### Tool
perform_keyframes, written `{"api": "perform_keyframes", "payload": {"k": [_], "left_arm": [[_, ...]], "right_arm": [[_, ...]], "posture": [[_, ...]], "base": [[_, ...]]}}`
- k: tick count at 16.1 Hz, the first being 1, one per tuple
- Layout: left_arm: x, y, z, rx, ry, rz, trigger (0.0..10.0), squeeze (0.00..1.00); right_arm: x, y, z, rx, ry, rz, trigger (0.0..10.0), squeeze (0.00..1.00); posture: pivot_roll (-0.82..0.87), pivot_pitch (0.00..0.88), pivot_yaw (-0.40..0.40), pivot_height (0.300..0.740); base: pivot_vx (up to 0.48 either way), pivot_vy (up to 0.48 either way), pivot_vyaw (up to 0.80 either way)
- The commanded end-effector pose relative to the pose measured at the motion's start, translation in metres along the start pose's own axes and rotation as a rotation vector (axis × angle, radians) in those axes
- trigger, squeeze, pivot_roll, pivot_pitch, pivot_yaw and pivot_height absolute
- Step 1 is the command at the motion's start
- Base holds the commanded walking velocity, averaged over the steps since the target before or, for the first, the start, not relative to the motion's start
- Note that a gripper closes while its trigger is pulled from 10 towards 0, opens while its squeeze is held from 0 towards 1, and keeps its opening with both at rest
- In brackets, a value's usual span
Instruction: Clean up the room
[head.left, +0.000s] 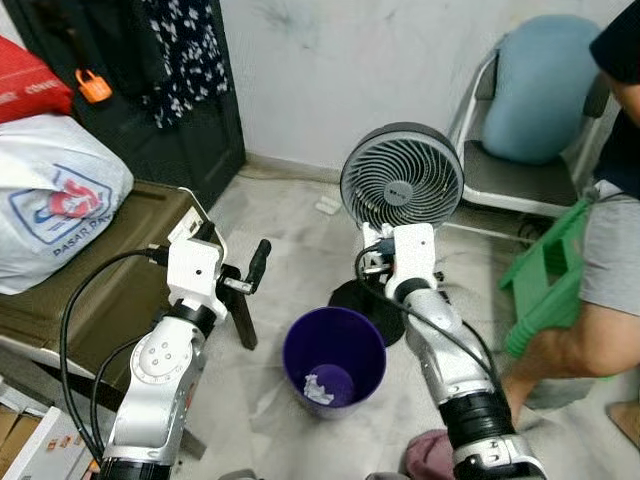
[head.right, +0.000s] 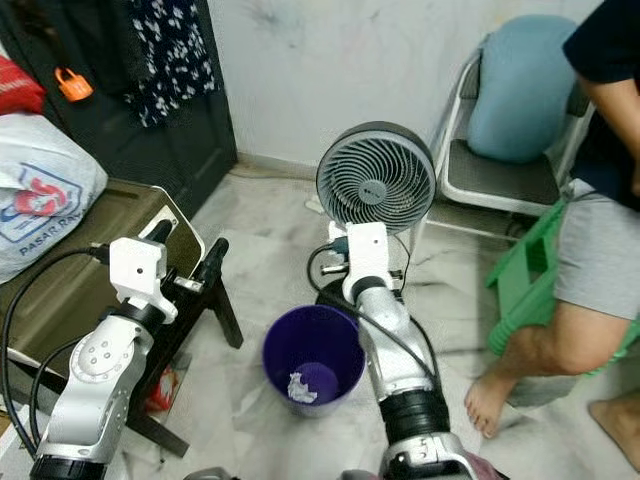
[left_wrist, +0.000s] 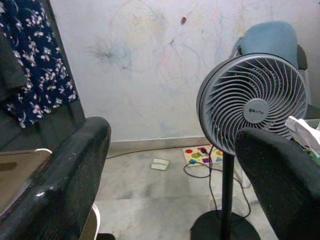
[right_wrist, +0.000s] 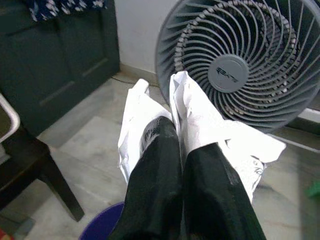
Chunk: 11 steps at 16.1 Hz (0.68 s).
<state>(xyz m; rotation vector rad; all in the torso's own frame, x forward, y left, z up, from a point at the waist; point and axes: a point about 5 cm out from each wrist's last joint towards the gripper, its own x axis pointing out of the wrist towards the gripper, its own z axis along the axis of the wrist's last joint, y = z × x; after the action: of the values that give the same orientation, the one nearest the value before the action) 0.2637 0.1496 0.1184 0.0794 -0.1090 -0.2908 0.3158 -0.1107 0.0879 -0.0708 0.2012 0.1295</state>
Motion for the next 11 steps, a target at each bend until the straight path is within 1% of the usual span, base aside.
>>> {"api": "perform_keyframes", "payload": {"k": [1, 6, 8, 10, 11], "left_arm": [[0.0006, 0.0022, -0.0013, 0.006, 0.003, 0.001, 10.0, 0.0], [0.0005, 0.0032, -0.0014, 0.011, 0.006, -0.003, 10.0, 0.0], [0.0004, 0.0036, -0.0023, 0.006, 0.013, 0.003, 10.0, 0.0], [0.0001, 0.0039, -0.0005, 0.002, -0.004, 0.015, 10.0, 0.0], [0.0001, 0.0047, -0.0017, 0.007, 0.011, 0.023, 10.0, 0.0]], "right_arm": [[0.0, 0.0006, 0.0073, -0.001, -0.019, 0.003, 10.0, 0.0], [-0.0001, 0.0013, 0.0075, -0.004, -0.018, 0.003, 10.0, 0.0], [0.0003, 0.0015, 0.0074, -0.006, -0.017, 0.004, 10.0, 0.0], [0.0016, 0.003, 0.0056, -0.016, -0.007, 0.013, 10.0, 0.0], [0.0019, 0.0035, 0.005, -0.019, -0.004, 0.016, 10.0, 0.0]], "posture": [[-0.1, 0.0, 0.034, 0.74], [-0.1, 0.0, 0.036, 0.74], [-0.1, 0.0, 0.034, 0.74], [-0.09, 0.0, 0.031, 0.74], [-0.09, 0.0, 0.031, 0.74]], "base": [[0.412, 0.0, 0.0], [0.409, 0.0, 0.0], [0.332, 0.0, 0.0], [0.0, 0.0, 0.0], [0.0, 0.0, 0.0]]}}
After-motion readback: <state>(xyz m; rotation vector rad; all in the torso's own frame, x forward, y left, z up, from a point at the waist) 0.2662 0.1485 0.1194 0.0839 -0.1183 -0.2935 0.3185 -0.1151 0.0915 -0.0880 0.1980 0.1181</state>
